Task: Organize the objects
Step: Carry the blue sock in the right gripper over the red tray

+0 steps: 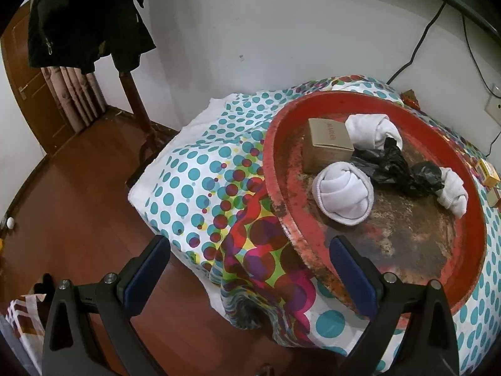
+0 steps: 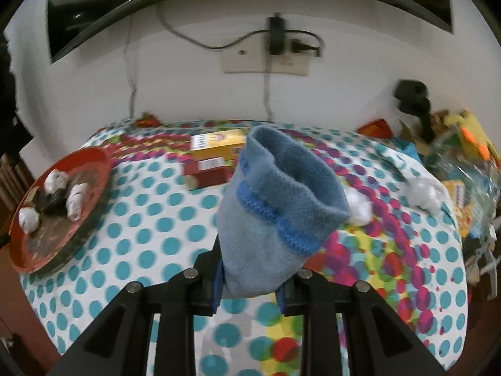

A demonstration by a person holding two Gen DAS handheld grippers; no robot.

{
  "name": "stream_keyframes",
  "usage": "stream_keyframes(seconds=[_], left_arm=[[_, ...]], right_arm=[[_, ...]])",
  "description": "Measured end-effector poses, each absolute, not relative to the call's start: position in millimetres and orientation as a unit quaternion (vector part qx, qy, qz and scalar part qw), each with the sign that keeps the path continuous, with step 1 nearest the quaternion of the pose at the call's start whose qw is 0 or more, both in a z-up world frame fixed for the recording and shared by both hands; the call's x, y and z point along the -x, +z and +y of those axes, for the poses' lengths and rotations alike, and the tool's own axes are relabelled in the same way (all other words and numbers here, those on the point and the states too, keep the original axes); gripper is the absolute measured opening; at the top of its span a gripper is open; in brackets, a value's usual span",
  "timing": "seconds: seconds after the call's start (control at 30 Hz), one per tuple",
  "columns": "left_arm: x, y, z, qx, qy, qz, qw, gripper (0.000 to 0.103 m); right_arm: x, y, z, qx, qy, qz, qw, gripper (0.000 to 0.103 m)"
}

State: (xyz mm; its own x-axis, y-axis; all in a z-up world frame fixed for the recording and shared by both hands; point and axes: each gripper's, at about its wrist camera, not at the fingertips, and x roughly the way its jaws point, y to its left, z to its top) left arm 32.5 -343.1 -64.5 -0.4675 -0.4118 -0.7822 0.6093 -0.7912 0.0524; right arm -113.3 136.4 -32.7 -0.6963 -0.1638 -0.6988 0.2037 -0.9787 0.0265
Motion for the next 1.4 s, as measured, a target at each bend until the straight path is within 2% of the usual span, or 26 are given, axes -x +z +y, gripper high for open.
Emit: stream_keyframes(seconds=[0.5,0.83,1.4], left_arm=[[-39,-64,-357,-0.411,-0.847,0.145,0.304,0.102],[-44,-57,-362,-0.398,-0.85,0.152,0.31,0.102],[-49,-59,-373,-0.394,-0.842,0.167,0.327,0.102]], right_arm=[[103,-18,2,-0.373,-0.898,0.054,0.226,0.026],[97,-34,-89,-0.389,-0.87,0.101,0.285,0.026],[112,-68,-153,-0.422,-0.845,0.156,0.287,0.026]])
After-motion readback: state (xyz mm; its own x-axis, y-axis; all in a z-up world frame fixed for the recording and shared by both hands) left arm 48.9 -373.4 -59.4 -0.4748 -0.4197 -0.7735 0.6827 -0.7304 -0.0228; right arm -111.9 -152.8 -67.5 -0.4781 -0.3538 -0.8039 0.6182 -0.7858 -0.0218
